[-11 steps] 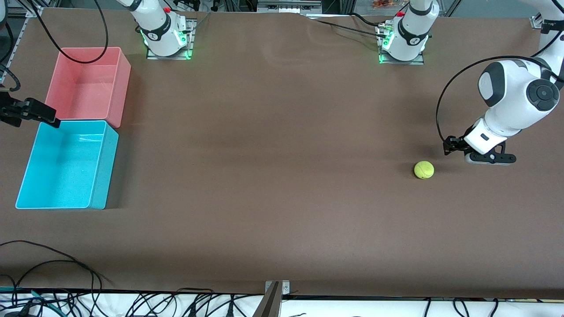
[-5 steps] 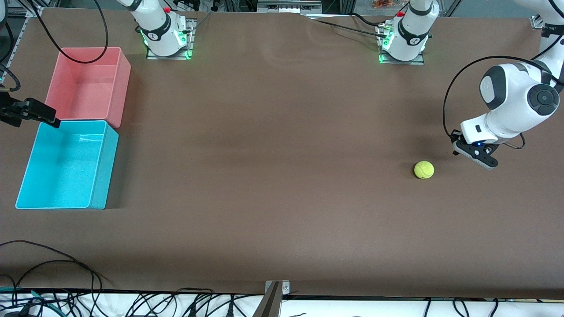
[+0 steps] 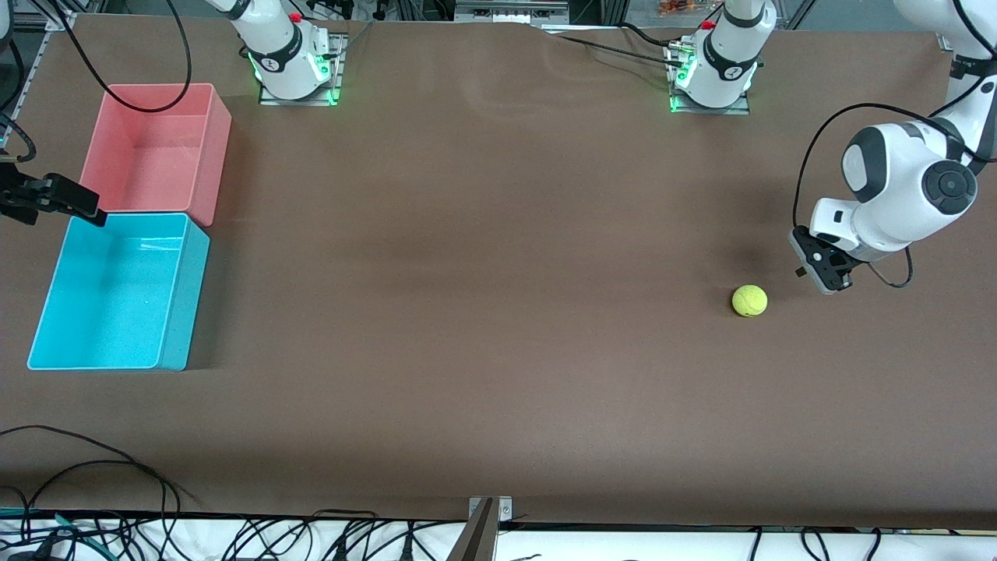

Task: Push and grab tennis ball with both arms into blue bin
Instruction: 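Move the left gripper down beside the tennis ball, then push the tennis ball with the left gripper toward the cyan bin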

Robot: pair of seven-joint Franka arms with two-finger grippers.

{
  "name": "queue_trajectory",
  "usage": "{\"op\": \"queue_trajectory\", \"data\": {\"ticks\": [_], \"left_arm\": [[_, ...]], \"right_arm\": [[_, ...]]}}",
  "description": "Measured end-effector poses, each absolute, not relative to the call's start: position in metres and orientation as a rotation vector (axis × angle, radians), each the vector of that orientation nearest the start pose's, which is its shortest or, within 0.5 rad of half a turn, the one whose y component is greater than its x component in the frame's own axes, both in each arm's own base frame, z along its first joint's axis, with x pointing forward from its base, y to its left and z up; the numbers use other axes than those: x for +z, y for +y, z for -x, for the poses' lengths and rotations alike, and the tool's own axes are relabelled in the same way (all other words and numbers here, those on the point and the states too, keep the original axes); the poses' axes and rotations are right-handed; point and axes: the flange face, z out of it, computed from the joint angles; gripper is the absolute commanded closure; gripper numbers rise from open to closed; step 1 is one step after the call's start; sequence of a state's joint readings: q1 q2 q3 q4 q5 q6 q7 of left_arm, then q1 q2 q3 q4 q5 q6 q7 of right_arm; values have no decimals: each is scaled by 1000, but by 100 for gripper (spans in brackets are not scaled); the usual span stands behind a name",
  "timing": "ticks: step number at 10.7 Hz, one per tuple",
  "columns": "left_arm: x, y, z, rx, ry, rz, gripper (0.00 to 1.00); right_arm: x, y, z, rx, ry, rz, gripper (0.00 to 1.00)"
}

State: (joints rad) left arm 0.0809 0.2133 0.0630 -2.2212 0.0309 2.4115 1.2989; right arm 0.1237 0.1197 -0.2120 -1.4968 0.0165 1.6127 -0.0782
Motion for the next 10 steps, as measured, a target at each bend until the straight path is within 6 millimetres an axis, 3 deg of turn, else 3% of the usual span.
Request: {"op": "queue_trajectory", "data": {"ticks": [6, 10], "left_arm": [[232, 85, -544, 69, 2071, 2352, 100], [202, 90, -551, 40, 2196, 2296, 100]], "right_arm": [[596, -46, -592, 4, 23, 3151, 0], [596, -46, -592, 4, 24, 3151, 0]]}}
